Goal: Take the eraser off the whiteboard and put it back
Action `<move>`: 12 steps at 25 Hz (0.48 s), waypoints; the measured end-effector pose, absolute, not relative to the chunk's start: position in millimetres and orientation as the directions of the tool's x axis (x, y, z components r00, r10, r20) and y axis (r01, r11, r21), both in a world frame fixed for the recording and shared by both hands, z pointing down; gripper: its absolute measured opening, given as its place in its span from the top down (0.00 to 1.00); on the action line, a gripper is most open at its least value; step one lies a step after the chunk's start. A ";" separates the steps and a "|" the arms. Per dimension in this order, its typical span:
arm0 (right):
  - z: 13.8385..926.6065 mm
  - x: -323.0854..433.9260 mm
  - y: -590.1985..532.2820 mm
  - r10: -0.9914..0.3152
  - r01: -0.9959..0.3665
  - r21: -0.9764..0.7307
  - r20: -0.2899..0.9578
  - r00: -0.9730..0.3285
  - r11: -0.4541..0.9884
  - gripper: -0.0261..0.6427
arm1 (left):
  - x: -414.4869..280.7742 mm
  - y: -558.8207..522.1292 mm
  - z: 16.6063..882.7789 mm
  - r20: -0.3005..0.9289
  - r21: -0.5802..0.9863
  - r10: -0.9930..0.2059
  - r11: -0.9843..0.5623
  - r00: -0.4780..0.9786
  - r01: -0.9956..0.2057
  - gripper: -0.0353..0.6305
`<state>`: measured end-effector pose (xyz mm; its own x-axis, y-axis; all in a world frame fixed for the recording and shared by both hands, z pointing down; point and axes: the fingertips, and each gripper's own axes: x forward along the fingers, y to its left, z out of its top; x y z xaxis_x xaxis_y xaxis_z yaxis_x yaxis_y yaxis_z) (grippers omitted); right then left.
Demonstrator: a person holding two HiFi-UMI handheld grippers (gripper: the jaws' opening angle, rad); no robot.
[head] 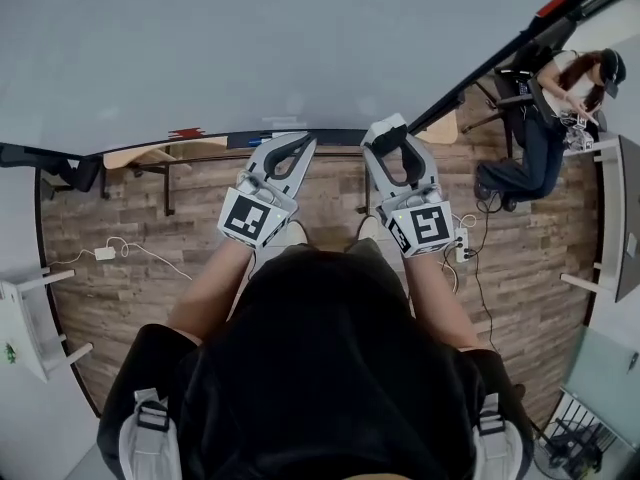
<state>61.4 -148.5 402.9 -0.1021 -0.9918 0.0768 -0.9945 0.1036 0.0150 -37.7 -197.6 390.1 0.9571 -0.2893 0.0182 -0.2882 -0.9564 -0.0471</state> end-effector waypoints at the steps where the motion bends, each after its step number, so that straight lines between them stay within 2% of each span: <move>1: 406.6 64.9 -149.3 -0.994 -0.997 0.016 0.079 -0.076 0.077 0.63 | -36.1 -198.6 393.6 0.012 -0.046 -0.270 -0.962 0.963 -0.269 0.95; 12: 452.4 105.7 -156.5 -0.983 -0.986 -0.017 0.076 0.167 -0.169 0.63 | -12.7 -213.3 442.8 0.019 -0.050 -0.176 -0.983 0.984 -0.175 0.95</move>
<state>105.7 -156.5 452.4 0.1668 -0.9830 0.0761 -0.9855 -0.1685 -0.0172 -12.7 -213.3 442.8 0.9842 -0.1761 0.0187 -0.1750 -0.9833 -0.0499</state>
